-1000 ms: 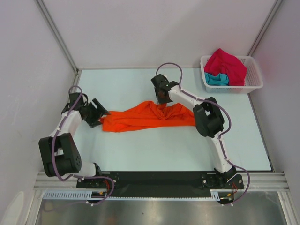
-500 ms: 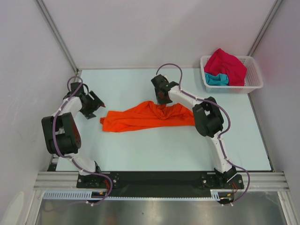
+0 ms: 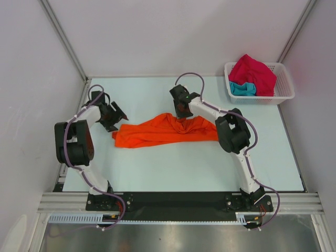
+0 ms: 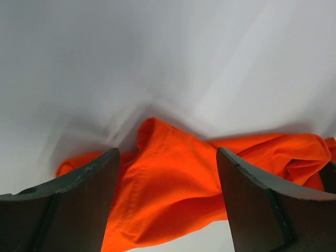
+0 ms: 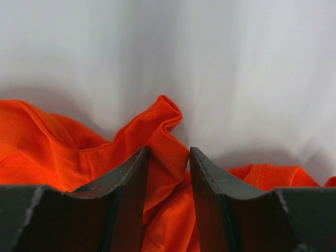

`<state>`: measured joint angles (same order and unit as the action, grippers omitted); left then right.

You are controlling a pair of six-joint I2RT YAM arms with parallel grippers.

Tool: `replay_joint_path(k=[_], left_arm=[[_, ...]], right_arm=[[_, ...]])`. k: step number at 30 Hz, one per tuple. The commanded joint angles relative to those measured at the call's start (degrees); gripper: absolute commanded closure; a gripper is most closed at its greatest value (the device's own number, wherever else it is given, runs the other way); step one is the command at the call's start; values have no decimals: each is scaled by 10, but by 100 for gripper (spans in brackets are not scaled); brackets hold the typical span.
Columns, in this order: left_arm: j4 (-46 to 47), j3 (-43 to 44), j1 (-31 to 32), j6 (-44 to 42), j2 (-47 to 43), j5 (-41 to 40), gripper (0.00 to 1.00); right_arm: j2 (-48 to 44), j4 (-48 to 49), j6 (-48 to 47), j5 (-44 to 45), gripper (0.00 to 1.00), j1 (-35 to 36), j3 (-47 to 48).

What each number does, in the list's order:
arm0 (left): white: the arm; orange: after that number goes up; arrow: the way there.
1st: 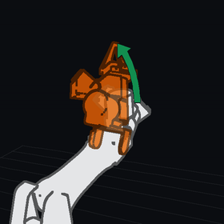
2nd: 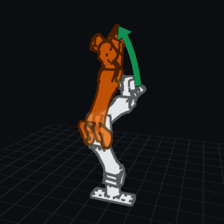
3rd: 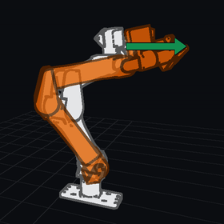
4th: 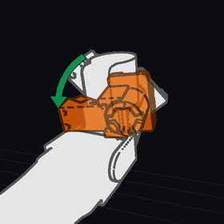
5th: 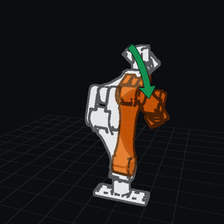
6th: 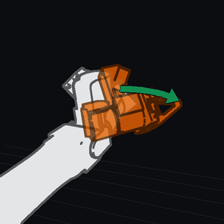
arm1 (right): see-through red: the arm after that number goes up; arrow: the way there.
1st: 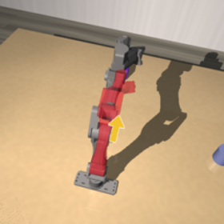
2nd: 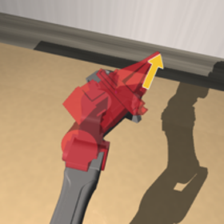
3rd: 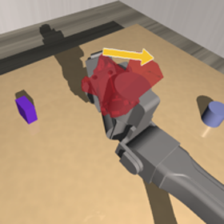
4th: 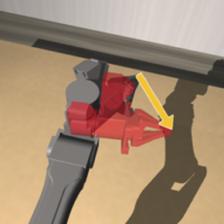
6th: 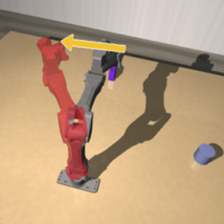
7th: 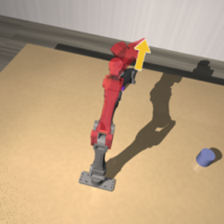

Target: Fold and stack the t-shirts

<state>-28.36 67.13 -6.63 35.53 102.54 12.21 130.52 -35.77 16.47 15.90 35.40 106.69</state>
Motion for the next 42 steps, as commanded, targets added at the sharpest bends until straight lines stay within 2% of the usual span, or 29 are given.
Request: replay_joint_path(k=[1, 9, 11, 12, 15, 16, 19, 30, 42], left_arm=[[16, 31, 28, 13, 16, 12, 21], [23, 24, 32, 13, 37, 14, 24], [26, 24, 32, 12, 40, 20, 32], [29, 24, 32, 13, 42, 24, 37], [32, 26, 32, 12, 49, 35, 86], [33, 27, 32, 13, 49, 38, 98], [34, 27, 32, 12, 52, 48, 100], [-3, 79, 31, -16, 2, 22, 100], [-115, 247, 15, -63, -74, 5, 100]], right_arm=[[-12, 12, 6, -2, 58, -4, -8], [-23, 19, 4, -3, 60, -10, -26], [-23, 20, 3, -6, 61, -10, -27], [-22, 20, 3, -7, 61, -10, -28], [-21, 22, 2, -12, 69, -9, -26], [-21, 23, 2, -16, 79, -10, -26], [-20, 21, 1, -16, 100, -9, -21], [-91, 12, -48, 53, 100, -32, 4], [-201, -46, -100, 128, 100, -62, 132]])
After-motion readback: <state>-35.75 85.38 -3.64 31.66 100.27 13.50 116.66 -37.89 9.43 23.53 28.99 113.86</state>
